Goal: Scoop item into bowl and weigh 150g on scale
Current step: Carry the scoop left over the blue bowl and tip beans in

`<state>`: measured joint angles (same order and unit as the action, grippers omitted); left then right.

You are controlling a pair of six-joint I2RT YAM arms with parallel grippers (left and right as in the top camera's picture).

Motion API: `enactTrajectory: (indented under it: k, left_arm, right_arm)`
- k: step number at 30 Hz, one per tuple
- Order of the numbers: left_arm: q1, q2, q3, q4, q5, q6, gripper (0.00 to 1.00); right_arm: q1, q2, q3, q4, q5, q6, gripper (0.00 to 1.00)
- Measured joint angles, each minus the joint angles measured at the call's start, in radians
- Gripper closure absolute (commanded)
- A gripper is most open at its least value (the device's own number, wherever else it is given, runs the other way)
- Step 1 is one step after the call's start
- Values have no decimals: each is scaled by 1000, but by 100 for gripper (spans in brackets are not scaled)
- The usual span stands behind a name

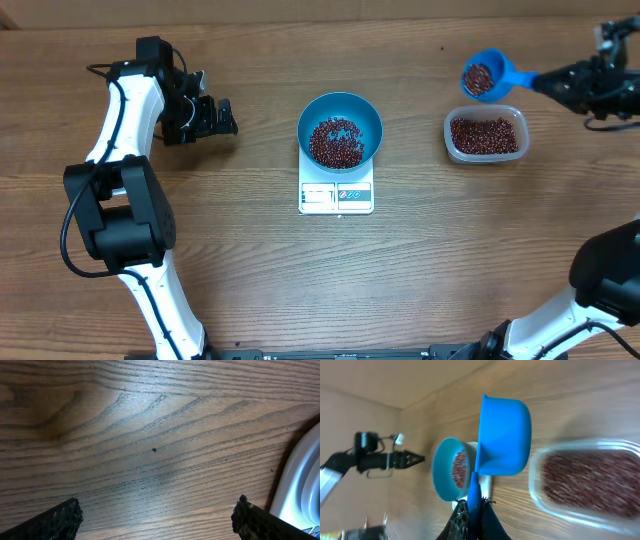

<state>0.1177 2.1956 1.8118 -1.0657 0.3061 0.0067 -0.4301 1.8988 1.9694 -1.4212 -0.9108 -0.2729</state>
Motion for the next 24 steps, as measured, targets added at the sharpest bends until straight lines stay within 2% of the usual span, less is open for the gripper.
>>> enactTrajectory:
  k: [11, 24]
  left_arm:
    - [0, 0, 0, 0, 0, 0, 0]
    - [0, 0, 0, 0, 0, 0, 0]
  right_arm:
    - [320, 0, 2, 60, -15, 37, 96]
    - [605, 0, 2, 134, 317, 38, 96]
